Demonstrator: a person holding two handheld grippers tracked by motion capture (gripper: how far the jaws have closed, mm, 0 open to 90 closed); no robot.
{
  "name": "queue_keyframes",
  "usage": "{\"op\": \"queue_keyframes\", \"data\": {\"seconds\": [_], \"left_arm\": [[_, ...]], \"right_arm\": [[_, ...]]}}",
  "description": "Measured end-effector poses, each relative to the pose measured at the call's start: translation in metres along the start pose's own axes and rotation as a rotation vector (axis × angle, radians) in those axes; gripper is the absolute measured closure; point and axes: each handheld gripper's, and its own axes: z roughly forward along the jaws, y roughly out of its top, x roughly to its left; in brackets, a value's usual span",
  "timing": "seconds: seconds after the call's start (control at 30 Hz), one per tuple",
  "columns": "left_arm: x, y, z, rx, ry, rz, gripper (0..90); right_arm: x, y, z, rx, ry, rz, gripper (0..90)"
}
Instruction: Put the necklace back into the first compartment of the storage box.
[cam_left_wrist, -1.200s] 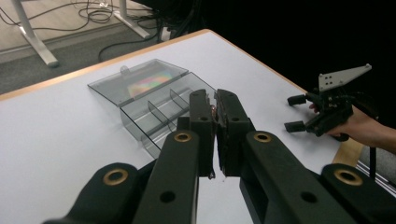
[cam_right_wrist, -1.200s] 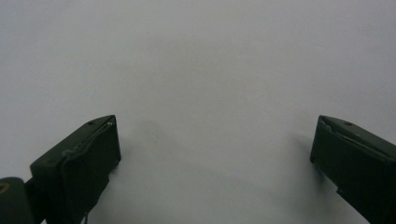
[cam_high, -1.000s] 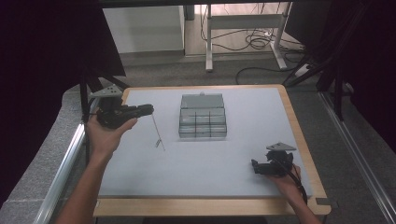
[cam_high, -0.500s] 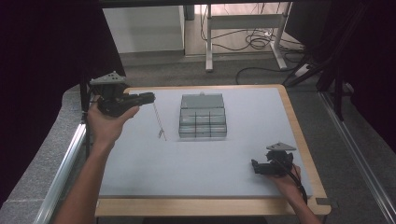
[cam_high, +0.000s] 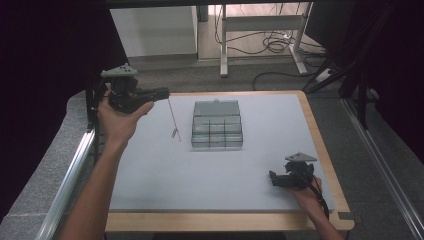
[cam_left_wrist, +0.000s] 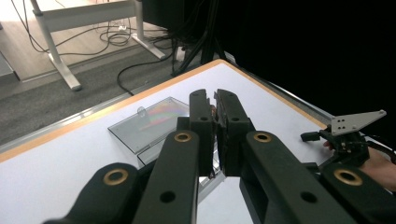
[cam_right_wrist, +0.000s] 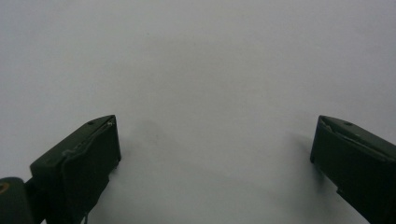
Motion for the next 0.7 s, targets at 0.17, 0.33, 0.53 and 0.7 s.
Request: {"op": "queue_keyframes", "data": {"seconds": [0.17, 0.33, 0.53, 0.7], "left_arm": [[0.001, 0.007, 0.004, 0.0, 0.008, 0.0, 86.7], [0.005, 0.013, 0.01, 0.005, 0.017, -0.002, 86.7], [0.011, 0.016, 0.018, 0.017, 0.029, -0.021, 86.7], [0.014, 0.017, 0.027, 0.026, 0.041, -0.022, 86.7]], "right_arm": [[0.0, 0.0, 0.0, 0.0, 0.0, 0.001, 1.2], [0.0, 0.0, 0.0, -0.002, 0.0, 0.001, 1.2], [0.0, 0.0, 0.0, -0.001, 0.0, 0.001, 1.2], [0.0, 0.0, 0.0, -0.001, 0.0, 0.0, 1.2]]}}
